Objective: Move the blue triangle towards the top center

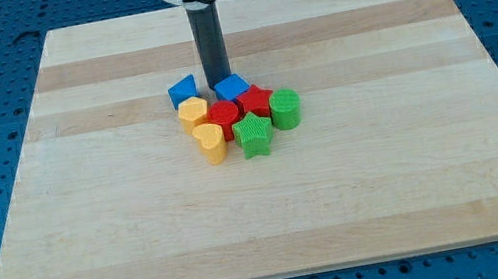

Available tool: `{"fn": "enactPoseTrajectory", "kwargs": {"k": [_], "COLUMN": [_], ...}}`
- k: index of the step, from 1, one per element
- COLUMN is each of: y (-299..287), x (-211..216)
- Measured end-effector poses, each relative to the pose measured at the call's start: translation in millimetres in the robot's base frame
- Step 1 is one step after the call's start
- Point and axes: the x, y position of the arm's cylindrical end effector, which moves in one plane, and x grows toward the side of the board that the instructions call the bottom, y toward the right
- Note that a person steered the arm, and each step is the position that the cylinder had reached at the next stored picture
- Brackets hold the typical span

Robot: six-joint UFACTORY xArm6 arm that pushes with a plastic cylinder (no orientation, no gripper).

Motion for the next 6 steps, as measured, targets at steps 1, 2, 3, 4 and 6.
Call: {"fn": "enactPoseTrajectory", "kwargs": {"k": [1, 2, 3, 4, 6], "y": [2.1, -30.2, -51.3, -84.6, -138.0], "x": [-29.0, -65.9, -66.5, -55.5, -49.9]}}
